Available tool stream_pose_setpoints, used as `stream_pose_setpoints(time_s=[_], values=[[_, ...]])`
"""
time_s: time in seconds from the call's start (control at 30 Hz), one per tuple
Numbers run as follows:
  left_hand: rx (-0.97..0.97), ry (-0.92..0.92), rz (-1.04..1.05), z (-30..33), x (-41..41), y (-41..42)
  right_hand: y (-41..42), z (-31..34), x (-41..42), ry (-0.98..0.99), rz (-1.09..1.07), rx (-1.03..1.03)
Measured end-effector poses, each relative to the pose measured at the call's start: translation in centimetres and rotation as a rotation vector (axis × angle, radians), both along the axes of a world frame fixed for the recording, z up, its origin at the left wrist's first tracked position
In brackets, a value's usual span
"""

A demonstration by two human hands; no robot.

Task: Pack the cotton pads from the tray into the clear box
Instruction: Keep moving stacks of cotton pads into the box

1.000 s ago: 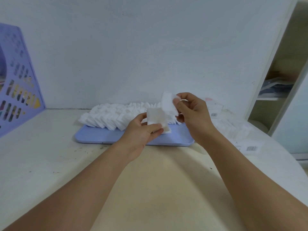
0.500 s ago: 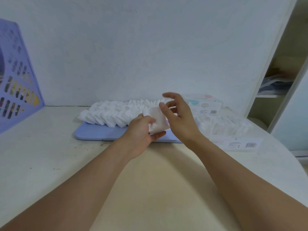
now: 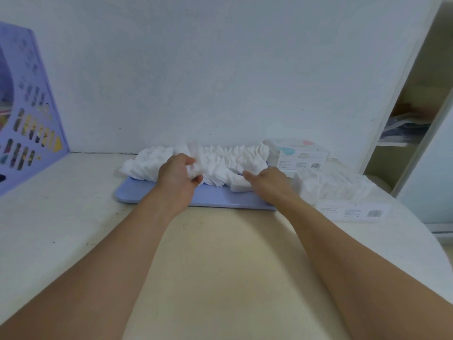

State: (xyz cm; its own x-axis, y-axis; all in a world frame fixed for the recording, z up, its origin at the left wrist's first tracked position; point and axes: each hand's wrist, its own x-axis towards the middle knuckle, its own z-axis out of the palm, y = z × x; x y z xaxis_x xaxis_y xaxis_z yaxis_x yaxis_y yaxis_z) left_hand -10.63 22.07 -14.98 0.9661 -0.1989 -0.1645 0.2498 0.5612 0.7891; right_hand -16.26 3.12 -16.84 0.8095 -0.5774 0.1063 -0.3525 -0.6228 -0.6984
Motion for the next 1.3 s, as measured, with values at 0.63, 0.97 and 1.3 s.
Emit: stream_pose_setpoints(time_s=[0.63, 0.97, 1.3], values=[[0.209, -0.202, -0.243, -1.3, -1.3, -1.1, -0.2, 6.3, -4.0, -0.342, 0.598, 0.483], [0.440, -0.280, -0.336, -0.6, -3.5, -2.4, 0.5, 6.2, -4.1, -0.247, 0.777, 0.082], [0.458, -0.343, -0.376, -0.8, -3.6, -2.3, 0.8, 5.2, -3.7, -0.362, 0.790, 0.365]])
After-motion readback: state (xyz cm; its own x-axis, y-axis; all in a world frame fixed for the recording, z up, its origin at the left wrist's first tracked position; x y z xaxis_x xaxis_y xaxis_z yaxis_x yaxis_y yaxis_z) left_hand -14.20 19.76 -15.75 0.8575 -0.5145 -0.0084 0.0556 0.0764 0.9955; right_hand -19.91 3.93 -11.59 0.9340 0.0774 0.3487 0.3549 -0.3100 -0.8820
